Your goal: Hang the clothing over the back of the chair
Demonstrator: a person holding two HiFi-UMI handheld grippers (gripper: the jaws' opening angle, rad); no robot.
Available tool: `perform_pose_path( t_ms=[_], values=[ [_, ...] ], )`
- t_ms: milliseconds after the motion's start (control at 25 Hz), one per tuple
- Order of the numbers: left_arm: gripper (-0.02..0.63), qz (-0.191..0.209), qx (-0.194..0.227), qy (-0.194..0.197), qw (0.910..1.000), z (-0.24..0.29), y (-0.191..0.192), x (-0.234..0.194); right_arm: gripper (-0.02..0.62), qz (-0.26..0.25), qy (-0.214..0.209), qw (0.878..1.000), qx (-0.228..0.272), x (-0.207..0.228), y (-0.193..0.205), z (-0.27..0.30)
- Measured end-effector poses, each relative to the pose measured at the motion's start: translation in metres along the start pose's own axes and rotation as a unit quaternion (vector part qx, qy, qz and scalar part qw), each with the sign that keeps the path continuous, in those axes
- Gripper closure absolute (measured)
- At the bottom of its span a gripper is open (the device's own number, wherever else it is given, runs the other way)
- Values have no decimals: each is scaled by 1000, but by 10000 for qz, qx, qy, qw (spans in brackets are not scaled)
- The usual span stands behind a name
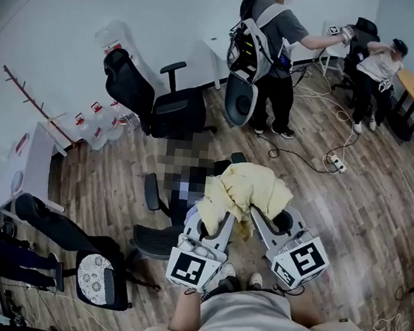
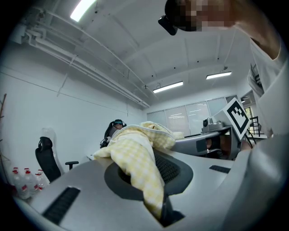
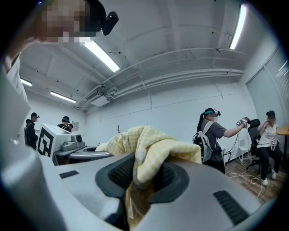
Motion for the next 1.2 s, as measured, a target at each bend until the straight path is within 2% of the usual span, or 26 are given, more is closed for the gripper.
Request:
perform_pose_path(
  t_ms=[320,720,1200],
  values=[
    [548,-29,-18,-341,9994,-26,9,-41,505,-73,-361,9993,-7,-30,1,43],
    [548,-37,36,-631,9980,-54,13,-87,505,-157,-622,9979,58,-65,-2,87],
    [549,152,68,-957,9953,-87,10,-134,504,-135,-981,9951,72,-104,-3,126]
  ],
)
Point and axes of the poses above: the fingertips, and each gripper's own axes: z forward along the fingers, x to its right, y out of its underside, the point moved 2 cm from there along -z, backward along the fingers, and after that the axes turned 14 degrees about z, right-handed, at the moved point
